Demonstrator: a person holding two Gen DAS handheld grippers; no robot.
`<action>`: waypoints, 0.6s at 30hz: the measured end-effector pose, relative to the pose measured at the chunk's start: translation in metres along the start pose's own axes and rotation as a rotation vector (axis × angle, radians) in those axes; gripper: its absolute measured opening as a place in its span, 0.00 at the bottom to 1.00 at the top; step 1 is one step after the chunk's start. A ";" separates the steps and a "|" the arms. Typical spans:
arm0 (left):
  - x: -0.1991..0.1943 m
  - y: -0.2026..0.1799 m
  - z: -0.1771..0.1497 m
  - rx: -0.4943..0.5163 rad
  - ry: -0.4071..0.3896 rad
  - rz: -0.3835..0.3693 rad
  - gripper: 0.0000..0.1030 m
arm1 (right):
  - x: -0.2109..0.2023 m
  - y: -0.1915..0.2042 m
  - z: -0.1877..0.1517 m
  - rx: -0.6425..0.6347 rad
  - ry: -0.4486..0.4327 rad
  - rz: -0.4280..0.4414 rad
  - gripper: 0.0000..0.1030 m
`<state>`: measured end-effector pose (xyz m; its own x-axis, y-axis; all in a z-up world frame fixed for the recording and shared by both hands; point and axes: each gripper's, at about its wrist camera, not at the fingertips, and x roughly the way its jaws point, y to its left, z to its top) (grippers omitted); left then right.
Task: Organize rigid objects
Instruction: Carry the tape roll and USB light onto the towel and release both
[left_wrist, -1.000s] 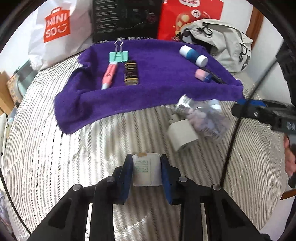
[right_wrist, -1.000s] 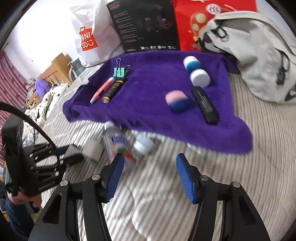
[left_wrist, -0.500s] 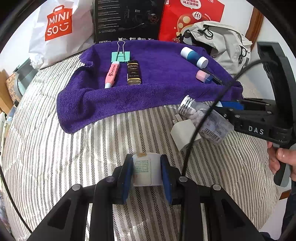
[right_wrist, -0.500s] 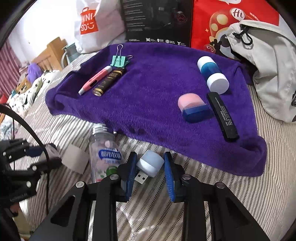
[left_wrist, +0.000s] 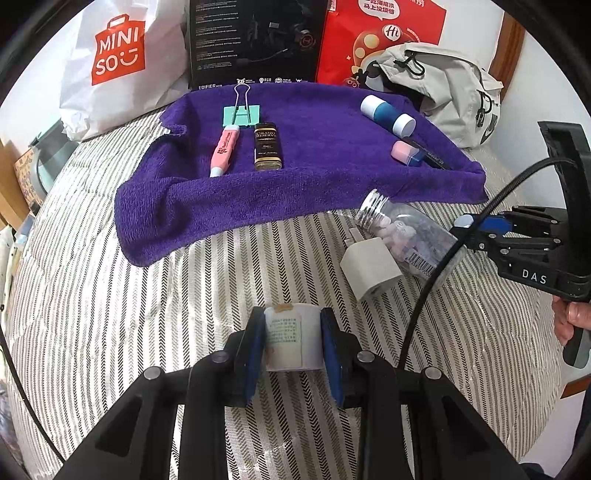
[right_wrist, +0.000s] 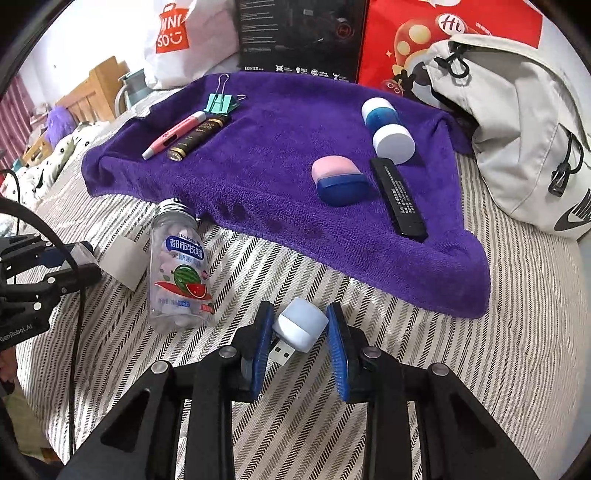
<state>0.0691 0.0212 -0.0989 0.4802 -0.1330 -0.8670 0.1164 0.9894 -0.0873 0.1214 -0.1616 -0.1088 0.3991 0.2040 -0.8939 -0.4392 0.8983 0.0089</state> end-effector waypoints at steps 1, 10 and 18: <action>0.000 0.001 0.000 -0.007 0.001 -0.007 0.27 | 0.000 -0.003 0.000 0.010 0.005 0.015 0.29; -0.013 0.015 0.004 -0.054 -0.007 -0.049 0.27 | -0.018 -0.019 -0.010 0.039 0.004 0.077 0.29; -0.024 0.016 0.023 -0.044 -0.029 -0.060 0.27 | -0.035 -0.031 -0.005 0.054 -0.036 0.108 0.29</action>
<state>0.0791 0.0390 -0.0685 0.4988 -0.1928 -0.8450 0.1076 0.9812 -0.1603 0.1170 -0.1984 -0.0802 0.3809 0.3138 -0.8697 -0.4377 0.8898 0.1293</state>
